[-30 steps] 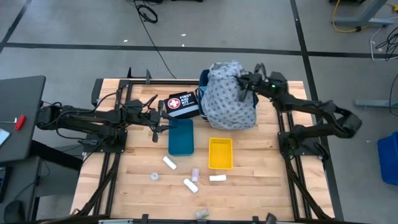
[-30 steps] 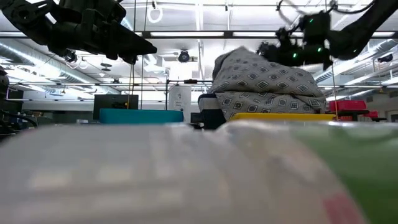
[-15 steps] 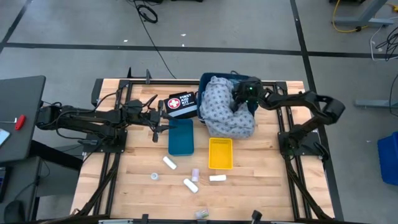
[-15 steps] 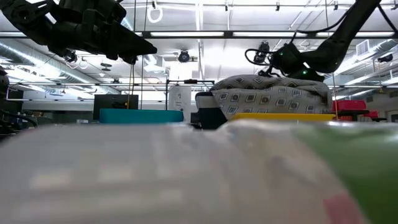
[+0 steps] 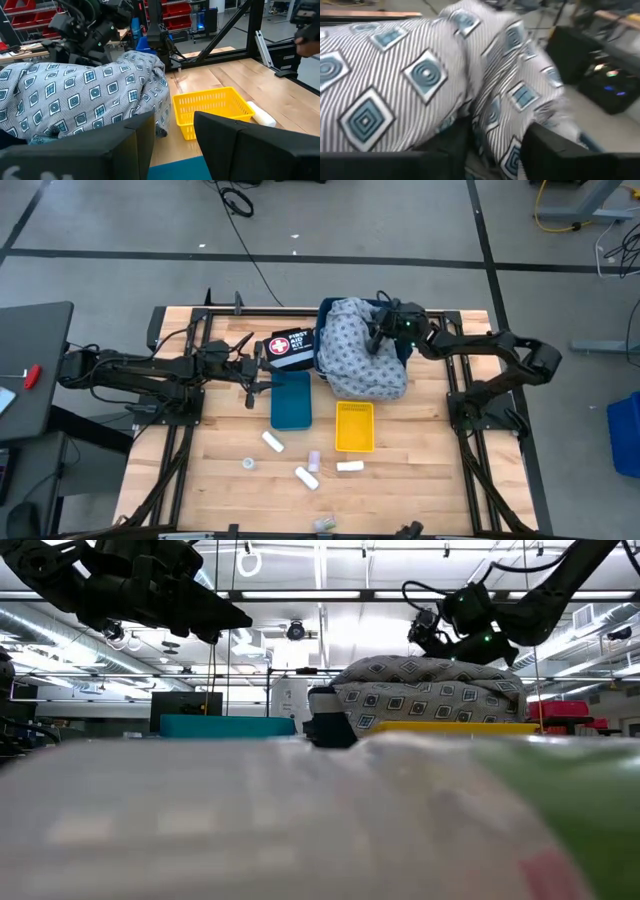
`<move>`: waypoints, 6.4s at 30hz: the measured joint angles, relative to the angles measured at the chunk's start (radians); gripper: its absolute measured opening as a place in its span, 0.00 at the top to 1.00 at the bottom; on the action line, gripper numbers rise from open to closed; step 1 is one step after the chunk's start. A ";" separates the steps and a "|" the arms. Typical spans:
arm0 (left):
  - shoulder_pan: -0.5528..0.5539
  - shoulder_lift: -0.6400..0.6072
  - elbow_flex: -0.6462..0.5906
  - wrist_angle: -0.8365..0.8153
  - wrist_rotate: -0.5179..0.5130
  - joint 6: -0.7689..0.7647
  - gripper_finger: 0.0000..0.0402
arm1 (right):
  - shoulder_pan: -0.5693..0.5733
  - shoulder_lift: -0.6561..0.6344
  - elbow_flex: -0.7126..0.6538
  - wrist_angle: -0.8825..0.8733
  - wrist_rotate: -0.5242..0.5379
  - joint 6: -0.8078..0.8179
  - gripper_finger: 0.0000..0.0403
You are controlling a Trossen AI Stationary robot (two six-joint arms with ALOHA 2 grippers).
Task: Pick & place medical supplies in basket/bin
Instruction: Put the light gray patient gown into the blue laundry bin
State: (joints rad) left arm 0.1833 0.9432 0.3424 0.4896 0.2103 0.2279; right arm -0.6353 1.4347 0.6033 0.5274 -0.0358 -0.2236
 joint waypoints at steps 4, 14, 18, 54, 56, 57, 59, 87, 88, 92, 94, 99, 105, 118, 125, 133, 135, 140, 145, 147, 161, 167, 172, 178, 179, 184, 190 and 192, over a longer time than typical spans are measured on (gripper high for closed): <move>0.000 0.000 0.000 0.000 0.000 0.000 0.65 | 0.000 -0.040 0.000 0.003 0.096 -0.010 0.44; 0.000 0.000 0.000 0.000 0.000 0.000 0.65 | 0.039 -0.187 0.000 0.009 0.130 0.025 0.43; 0.000 0.000 0.000 0.000 0.000 0.000 0.65 | 0.117 -0.215 0.000 -0.012 0.112 0.037 0.59; 0.000 0.000 0.000 0.000 0.000 0.000 0.65 | 0.162 0.068 0.000 -0.357 -0.122 0.244 1.00; 0.000 0.000 0.000 0.000 0.000 0.000 0.65 | 0.162 0.064 0.012 -0.350 -0.113 0.235 1.00; 0.000 0.000 0.000 0.000 0.000 0.000 0.65 | 0.165 0.064 0.024 -0.350 -0.110 0.231 1.00; 0.000 0.000 0.000 0.000 0.000 0.000 0.65 | 0.174 0.064 0.053 -0.348 -0.091 0.224 1.00; 0.000 0.000 0.000 0.004 0.011 -0.016 0.65 | 0.117 0.244 0.197 -0.796 -0.211 0.211 1.00; 0.000 0.000 0.000 0.005 0.011 -0.016 0.65 | 0.113 0.250 0.197 -0.796 -0.223 0.209 1.00; 0.000 0.000 0.000 0.005 0.011 -0.014 0.65 | 0.104 0.259 0.197 -0.787 -0.235 0.206 1.00; 0.000 0.000 0.000 0.004 0.011 -0.014 0.65 | 0.105 0.244 0.191 -0.767 -0.225 0.216 1.00; 0.000 0.000 0.000 0.004 0.011 -0.015 0.65 | 0.108 0.170 0.183 -0.670 -0.199 0.220 0.97; 0.000 0.000 0.000 0.001 0.012 -0.013 0.65 | 0.139 0.060 0.186 -0.618 -0.088 0.161 0.89; 0.000 0.000 0.000 0.000 0.012 -0.012 0.65 | 0.274 -0.136 0.188 -0.600 0.057 0.089 0.54; 0.000 0.000 0.000 0.000 0.011 -0.012 0.65 | 0.477 -0.219 0.190 -0.678 0.226 0.022 0.51; 0.000 0.000 0.000 0.000 0.011 -0.012 0.65 | 0.791 -0.225 0.190 -0.849 0.559 0.064 0.51; 0.000 0.000 0.000 0.000 0.011 -0.012 0.65 | 0.861 -0.225 0.190 -0.868 0.622 0.099 0.51; 0.000 0.000 0.000 0.000 0.011 -0.013 0.65 | 0.996 -0.225 0.190 -0.941 0.721 0.202 0.51; 0.000 0.000 0.000 0.000 0.011 -0.014 0.65 | 1.084 -0.224 0.190 -1.101 0.772 0.295 0.51; 0.000 0.000 0.000 0.000 0.011 -0.014 0.65 | 1.106 -0.216 0.191 -1.151 0.798 0.304 0.50; 0.000 0.000 0.000 0.000 0.011 -0.010 0.65 | 1.132 -0.028 0.192 -1.340 1.009 0.144 0.44; 0.000 0.000 0.000 0.000 0.011 -0.010 0.65 | 1.132 0.030 0.192 -1.341 1.099 0.122 0.48; 0.000 0.000 0.000 0.000 0.011 -0.011 0.65 | 1.141 0.033 0.193 -1.307 1.110 0.121 0.66; 0.000 0.000 0.000 0.000 0.011 -0.011 0.65 | 1.158 0.033 0.252 -1.306 1.113 0.129 0.97; 0.000 0.000 0.000 0.000 0.011 -0.011 0.65 | 1.160 0.033 0.264 -1.306 1.114 0.131 0.97; 0.000 0.000 0.000 0.000 0.012 -0.011 0.65 | 1.152 0.033 0.333 -1.306 1.126 0.157 0.99; 0.000 0.000 0.000 0.000 0.012 -0.016 0.65 | 1.051 0.032 0.388 -1.305 1.219 0.184 0.99; 0.000 0.000 0.000 0.000 0.017 -0.020 0.65 | 0.995 0.032 0.392 -1.303 1.241 0.186 0.99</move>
State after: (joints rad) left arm 0.1833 0.9432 0.3428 0.4896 0.2269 0.2075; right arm 0.3598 1.4666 0.9954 -0.7759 1.2057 -0.0380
